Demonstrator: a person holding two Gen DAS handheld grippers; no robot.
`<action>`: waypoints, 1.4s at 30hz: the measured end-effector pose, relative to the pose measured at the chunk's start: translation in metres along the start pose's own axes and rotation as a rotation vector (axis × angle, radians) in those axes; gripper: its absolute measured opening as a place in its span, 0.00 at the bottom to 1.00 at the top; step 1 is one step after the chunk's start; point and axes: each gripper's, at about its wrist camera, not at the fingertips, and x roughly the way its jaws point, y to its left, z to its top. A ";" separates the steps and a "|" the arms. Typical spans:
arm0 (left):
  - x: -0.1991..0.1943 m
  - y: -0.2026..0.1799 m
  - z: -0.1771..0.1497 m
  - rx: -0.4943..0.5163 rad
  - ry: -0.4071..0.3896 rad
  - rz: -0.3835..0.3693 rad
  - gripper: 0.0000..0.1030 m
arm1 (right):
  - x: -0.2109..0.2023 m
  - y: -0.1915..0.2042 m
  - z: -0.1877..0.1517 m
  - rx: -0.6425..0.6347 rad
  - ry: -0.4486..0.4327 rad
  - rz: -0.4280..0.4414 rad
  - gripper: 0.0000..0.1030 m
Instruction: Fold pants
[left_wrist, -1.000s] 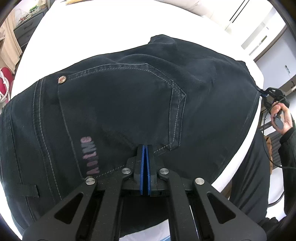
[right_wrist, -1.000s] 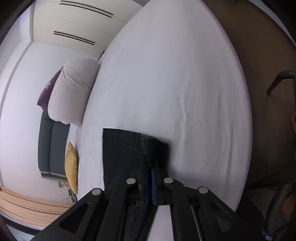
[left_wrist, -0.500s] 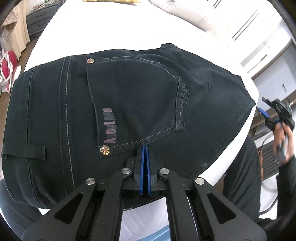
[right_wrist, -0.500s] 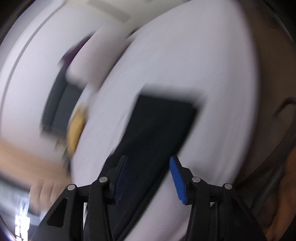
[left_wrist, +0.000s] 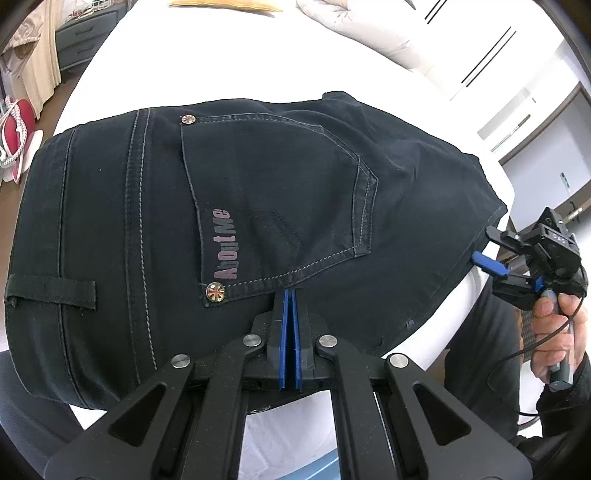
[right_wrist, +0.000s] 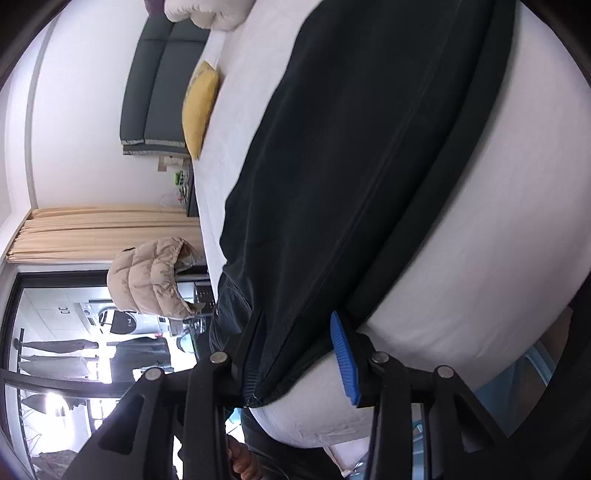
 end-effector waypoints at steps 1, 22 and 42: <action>0.000 0.000 0.000 0.001 0.000 0.001 0.01 | 0.001 -0.003 0.004 0.014 0.004 0.004 0.40; -0.004 0.003 -0.001 0.002 0.016 0.008 0.01 | 0.020 -0.026 -0.001 0.055 -0.002 0.054 0.06; -0.004 0.007 0.001 0.004 0.024 0.009 0.01 | -0.038 -0.070 0.058 0.138 -0.260 0.056 0.05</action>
